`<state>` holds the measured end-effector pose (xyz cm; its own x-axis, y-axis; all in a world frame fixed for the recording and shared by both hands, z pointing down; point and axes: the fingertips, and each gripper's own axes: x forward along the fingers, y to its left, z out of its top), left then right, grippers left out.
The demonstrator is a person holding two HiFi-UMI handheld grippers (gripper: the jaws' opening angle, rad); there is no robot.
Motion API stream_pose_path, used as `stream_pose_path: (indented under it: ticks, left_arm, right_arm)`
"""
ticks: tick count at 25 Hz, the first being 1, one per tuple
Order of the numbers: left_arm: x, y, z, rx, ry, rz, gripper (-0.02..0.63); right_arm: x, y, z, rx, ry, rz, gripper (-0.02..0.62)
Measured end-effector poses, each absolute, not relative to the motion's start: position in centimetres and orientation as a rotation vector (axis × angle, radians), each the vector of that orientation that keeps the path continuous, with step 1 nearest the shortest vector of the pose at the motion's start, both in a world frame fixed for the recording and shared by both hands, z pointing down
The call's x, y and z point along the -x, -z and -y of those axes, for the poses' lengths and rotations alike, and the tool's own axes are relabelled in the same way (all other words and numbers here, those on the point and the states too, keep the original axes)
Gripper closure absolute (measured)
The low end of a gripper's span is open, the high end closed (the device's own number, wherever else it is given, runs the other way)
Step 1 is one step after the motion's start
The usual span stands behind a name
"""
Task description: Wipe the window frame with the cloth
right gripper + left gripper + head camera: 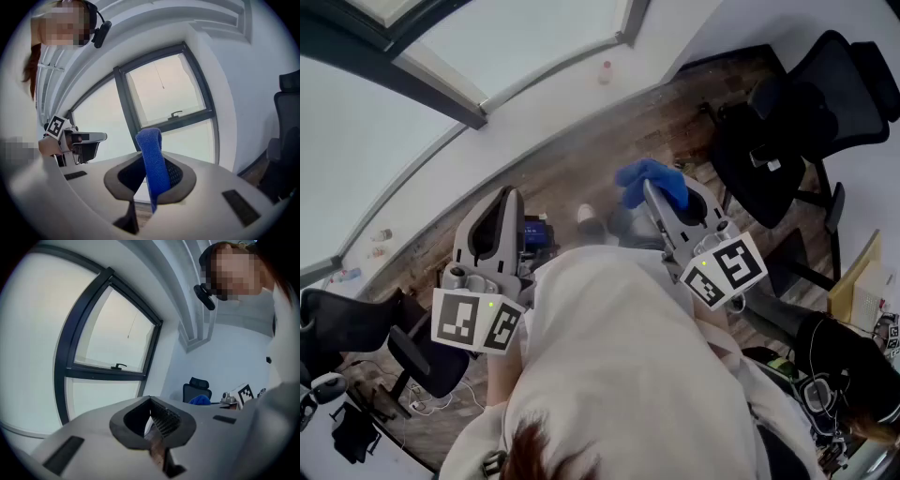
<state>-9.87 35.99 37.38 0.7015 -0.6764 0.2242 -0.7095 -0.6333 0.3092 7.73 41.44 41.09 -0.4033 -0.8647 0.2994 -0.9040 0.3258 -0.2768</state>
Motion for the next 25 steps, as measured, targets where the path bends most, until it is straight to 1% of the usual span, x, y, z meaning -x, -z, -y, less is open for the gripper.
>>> stream_pose_path:
  ticks: [18, 25]
  left_arm:
    - [11.7, -37.6, -34.6, -2.524, -0.113, 1.105, 0.597]
    - [11.8, -38.0, -32.2, -2.494, -0.113, 1.134, 0.597]
  right_arm:
    - [-5.8, -40.7, -39.8, -1.63, -0.608, 2.514, 0.546]
    - [-6.1, -40.4, -37.5, -1.612, -0.573, 2.531, 0.546]
